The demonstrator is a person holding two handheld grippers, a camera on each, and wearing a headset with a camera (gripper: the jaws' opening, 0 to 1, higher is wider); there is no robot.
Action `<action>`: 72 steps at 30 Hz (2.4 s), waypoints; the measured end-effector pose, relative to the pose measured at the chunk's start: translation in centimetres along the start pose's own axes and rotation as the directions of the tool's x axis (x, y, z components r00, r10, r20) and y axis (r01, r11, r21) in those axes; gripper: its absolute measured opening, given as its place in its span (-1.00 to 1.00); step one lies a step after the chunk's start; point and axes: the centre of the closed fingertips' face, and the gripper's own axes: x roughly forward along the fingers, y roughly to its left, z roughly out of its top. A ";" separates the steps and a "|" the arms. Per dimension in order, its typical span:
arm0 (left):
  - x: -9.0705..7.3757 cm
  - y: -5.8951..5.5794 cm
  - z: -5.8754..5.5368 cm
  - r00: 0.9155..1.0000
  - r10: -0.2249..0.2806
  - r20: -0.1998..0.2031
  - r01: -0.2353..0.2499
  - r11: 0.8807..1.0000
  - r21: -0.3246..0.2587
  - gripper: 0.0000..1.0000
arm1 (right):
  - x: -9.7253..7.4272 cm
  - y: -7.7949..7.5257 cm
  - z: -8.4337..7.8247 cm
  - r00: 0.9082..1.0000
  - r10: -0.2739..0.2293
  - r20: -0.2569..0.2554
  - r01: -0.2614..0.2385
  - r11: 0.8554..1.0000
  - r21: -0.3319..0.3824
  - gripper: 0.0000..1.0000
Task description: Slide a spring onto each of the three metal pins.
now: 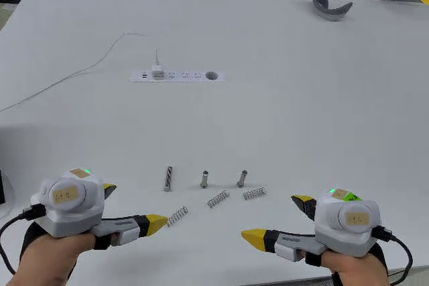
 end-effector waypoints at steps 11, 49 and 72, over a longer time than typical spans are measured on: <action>1.7 0.4 1.0 1.000 -0.025 -0.002 0.025 1.000 -0.003 0.63 | -0.5 0.1 -0.4 1.000 -0.003 -0.001 0.003 1.000 0.011 0.77; 8.2 2.6 4.2 0.997 -0.031 -0.074 0.029 0.999 -0.039 0.44 | -0.8 -0.2 -0.7 1.000 -0.005 -0.013 0.005 0.999 0.042 0.74; 12.2 3.7 1.8 0.982 -0.027 -0.188 -0.020 0.970 -0.242 -0.20 | -0.4 -0.2 -0.9 1.000 0.007 -0.024 -0.005 0.998 0.057 0.74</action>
